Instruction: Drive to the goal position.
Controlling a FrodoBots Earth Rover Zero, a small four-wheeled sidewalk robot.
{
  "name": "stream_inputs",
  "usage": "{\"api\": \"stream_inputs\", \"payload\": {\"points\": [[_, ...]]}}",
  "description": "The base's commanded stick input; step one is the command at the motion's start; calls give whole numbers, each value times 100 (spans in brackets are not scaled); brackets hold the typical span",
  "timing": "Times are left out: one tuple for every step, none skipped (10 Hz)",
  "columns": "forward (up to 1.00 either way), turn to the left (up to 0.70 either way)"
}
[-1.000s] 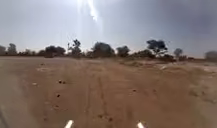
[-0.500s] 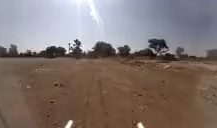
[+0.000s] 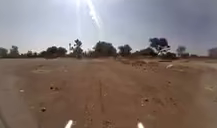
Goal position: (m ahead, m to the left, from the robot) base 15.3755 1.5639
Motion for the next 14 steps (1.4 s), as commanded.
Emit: {"api": "stream_inputs", "payload": {"points": [[50,0],[50,0],[50,0],[50,0],[50,0],[50,0],[50,0],[50,0],[50,0],[50,0],[50,0],[50,0],[50,0],[50,0]]}}
